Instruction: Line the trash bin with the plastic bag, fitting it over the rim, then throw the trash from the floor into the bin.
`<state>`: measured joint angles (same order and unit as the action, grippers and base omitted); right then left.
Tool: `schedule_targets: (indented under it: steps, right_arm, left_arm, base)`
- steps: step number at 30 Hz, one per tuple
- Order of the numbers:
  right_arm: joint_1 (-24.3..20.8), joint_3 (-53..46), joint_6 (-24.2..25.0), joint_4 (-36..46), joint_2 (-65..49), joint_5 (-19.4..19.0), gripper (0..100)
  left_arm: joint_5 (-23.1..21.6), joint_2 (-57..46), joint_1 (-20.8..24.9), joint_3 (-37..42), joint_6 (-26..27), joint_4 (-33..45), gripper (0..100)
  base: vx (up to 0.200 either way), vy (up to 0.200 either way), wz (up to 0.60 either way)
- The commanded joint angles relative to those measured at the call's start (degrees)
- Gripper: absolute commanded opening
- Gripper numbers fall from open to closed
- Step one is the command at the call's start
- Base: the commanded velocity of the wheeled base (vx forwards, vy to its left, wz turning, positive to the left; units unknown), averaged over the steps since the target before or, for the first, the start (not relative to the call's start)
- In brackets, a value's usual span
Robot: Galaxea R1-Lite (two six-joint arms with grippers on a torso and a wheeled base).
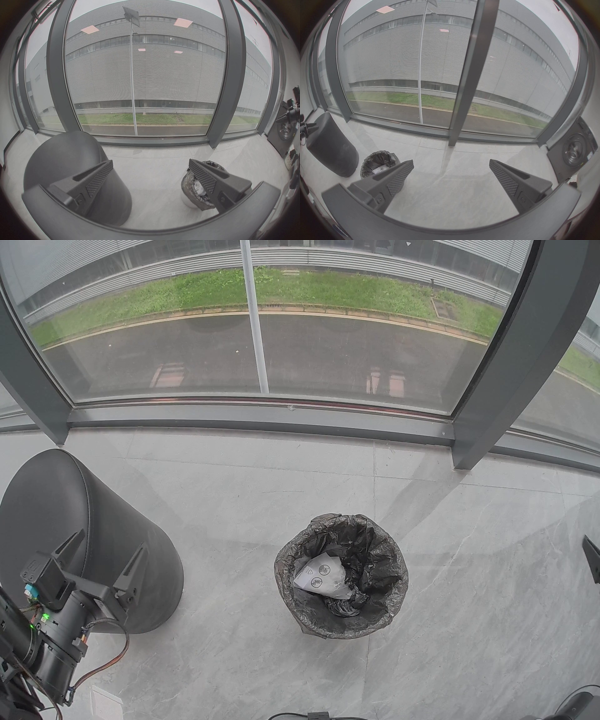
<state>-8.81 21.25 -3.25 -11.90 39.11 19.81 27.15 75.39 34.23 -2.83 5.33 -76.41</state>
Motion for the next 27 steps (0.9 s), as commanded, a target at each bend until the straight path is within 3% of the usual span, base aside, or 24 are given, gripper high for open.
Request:
schedule_targets:
  steps: [1,6,14,17,22,27]
  right_arm:
    - [6.7,-4.9,-3.4,14.2,-29.4,-0.5,100]
    - [7.3,-5.2,-3.4,21.3,-36.3,-0.4,100]
    - [8.6,-9.8,-3.2,21.0,-39.1,-0.6,100]
    - [8.6,-14.8,-3.1,19.0,-39.1,-0.9,100]
    - [8.6,-21.0,-0.7,8.5,-39.1,-3.8,100]
    - [8.6,-21.1,1.6,8.6,-39.1,-6.2,100]
  left_arm:
    - [0.6,-19.5,-3.3,0.0,0.1,16.0,100]
    - [0.6,-27.2,-7.7,0.3,0.0,23.9,100]
    - [0.6,-41.0,-15.3,0.6,0.9,34.3,100]
    - [0.6,-47.0,-17.9,0.7,0.8,39.9,100]
    - [0.4,-59.7,-25.2,-0.5,1.1,51.3,100]
    - [-0.2,-69.1,-29.5,-1.1,1.3,60.9,100]
  base:
    - [0.000,0.000,0.00]
    - [0.000,0.000,0.00]
    - [0.000,0.000,0.00]
    - [0.000,0.000,0.00]
    - [0.000,0.000,0.00]
    - [0.000,0.000,0.00]
